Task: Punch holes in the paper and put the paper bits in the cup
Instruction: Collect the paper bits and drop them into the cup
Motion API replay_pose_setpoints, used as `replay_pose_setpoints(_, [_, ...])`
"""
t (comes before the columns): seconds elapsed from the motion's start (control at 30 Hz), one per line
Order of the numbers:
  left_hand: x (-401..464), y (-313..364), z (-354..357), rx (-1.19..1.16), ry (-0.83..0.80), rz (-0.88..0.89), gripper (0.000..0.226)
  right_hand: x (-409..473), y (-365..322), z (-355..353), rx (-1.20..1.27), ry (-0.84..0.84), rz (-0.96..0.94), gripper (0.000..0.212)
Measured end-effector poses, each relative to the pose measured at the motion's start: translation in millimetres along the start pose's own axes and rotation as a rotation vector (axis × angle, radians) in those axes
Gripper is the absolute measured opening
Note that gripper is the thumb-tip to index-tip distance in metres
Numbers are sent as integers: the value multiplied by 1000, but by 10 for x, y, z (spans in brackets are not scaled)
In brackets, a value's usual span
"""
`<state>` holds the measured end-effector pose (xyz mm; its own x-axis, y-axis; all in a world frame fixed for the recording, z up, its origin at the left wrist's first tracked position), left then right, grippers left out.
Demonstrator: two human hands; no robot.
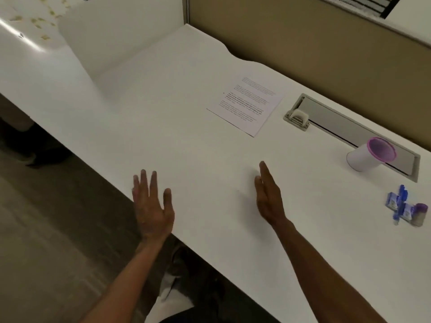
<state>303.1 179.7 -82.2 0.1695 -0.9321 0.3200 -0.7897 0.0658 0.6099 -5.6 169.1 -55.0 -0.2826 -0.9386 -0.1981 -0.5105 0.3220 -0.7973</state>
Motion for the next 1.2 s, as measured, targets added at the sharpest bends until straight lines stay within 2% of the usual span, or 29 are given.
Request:
replay_pose_setpoints(0.07, [-288, -78, -107, -178, 161, -465, 69, 164, 20, 22, -251, -114, -59, 56])
replay_pose_setpoints(0.13, [-576, -154, -78, -543, 224, -848, 70, 159, 79, 197, -506, -196, -158, 60])
replay_pose_setpoints(0.2, [-777, -137, 29, -1087, 193, -1069, 70, -10, 113, 355, -591, -182, -225, 63])
replay_pose_setpoints(0.27, [-853, -92, 58, -1432, 155, -1151, 79, -272, 122, 492, -616, -183, -316, 64])
replay_pose_setpoints(0.33, [-848, -62, 48, -1580, 155, -1166, 88, -517, 134, 585, -593, -235, -395, 63])
replay_pose_setpoints(0.37, [-843, -55, 39, -1628, 172, -1174, 91, -589, 131, 594, -502, -274, -385, 61])
replay_pose_setpoints(0.47, [-866, -86, 7, -1754, 218, -1187, 93, -505, 69, 384, 82, -257, -86, 54])
replay_pose_setpoints(0.53, [-878, -116, -8, -1828, 247, -1147, 89, -270, 15, 176, 315, -159, 57, 51])
replay_pose_setpoints(0.63, [-923, -157, -4, -1881, 281, -1113, 94, -27, -24, 82, 229, -105, 72, 46])
replay_pose_setpoints(0.8, [-1122, -141, -5, -1977, 333, -970, 109, -260, 71, 529, -337, -142, -152, 50])
replay_pose_setpoints(0.87, [-1198, -131, 5, -1975, 356, -925, 111, -497, 70, 703, -402, -115, -200, 53])
replay_pose_setpoints(1.0, [-1240, -6, 47, -1932, 486, -870, 106, -959, -26, 951, -379, -122, -182, 55])
replay_pose_setpoints(1.1, [-1254, 136, 122, -1889, 581, -902, 104, -1162, -102, 986, -159, -141, -95, 53])
replay_pose_setpoints(1.17, [-1250, 174, 152, -1872, 604, -894, 105, -1099, -138, 821, 13, -60, -53, 52])
replay_pose_setpoints(1.2, [-1252, 176, 161, -1870, 606, -876, 105, -999, -131, 707, 25, 7, -43, 52])
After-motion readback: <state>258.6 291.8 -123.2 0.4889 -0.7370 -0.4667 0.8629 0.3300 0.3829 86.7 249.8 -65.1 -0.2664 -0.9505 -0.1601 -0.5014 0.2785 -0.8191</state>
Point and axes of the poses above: each hand's wrist, its own x-axis towards the middle knuckle, its own z-axis out of the palm, y = z × x, the point moved 2 cm from there along x, towards the middle knuckle, and after that the axes turned 7 degrees about z, right-handed, at the moved point
